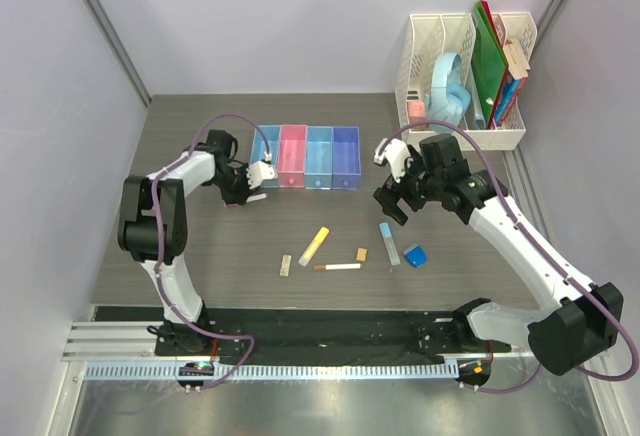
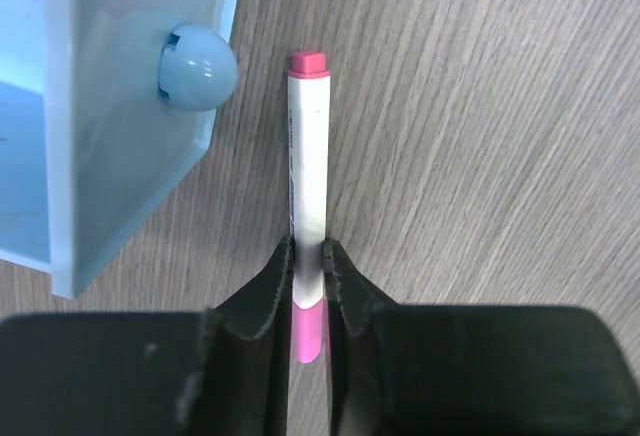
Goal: Sort the stationery into containers
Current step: Pick up the pen from the center of the board.
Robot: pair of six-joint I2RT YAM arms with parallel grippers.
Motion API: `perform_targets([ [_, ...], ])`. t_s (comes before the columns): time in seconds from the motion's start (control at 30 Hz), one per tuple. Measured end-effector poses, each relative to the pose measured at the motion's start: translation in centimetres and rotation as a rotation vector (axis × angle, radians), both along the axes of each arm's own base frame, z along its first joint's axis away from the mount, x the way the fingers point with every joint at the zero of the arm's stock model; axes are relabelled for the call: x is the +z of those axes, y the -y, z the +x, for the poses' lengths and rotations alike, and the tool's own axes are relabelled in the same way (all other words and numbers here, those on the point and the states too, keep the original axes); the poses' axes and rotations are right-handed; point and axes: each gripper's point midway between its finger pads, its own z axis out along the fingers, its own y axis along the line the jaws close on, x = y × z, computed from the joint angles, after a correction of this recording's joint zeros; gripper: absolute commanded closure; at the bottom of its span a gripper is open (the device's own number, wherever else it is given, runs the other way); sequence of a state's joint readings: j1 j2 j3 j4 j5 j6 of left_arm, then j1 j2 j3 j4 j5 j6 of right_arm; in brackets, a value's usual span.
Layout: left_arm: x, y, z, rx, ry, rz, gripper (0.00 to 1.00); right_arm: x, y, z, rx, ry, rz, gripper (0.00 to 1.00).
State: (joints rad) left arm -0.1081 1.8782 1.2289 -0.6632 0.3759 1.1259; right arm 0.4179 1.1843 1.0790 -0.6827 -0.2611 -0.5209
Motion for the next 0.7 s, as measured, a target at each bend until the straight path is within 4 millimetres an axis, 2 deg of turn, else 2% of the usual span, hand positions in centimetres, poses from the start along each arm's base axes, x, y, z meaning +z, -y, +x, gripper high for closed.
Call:
perform_targets([
  [0.07, 0.0, 0.0, 0.1, 0.001, 0.001, 0.001, 1.00, 0.0, -0.1, 0.0, 0.002, 0.000, 0.000, 0.00],
  [0.33, 0.1, 0.0, -0.2, -0.005, -0.005, 0.001, 1.00, 0.3, -0.2, 0.0, 0.006, 0.007, 0.003, 0.00],
  [0.37, 0.2, -0.1, -0.6, -0.005, -0.012, 0.001, 1.00, 0.3, -0.2, 0.0, 0.006, 0.007, 0.003, 0.00],
  [0.47, 0.5, -0.1, -3.5, -0.003, -0.091, -0.013, 1.00, 0.3, -0.2, 0.0, 0.006, 0.007, 0.003, 0.00],
  [0.53, 1.6, 0.3, -5.1, -0.002, -0.127, -0.044, 1.00, 0.3, -0.2, 0.0, 0.006, 0.006, 0.003, 0.00],
  [0.6, 3.5, 1.1, -5.9, 0.006, -0.119, -0.094, 1.00, 0.3, -0.2, 0.0, 0.006, 0.006, 0.003, 0.00],
  [0.7, 7.8, 2.8, -6.2, 0.038, -0.086, -0.206, 1.00, 0.3, -0.2, 0.0, 0.006, 0.006, 0.004, 0.00],
])
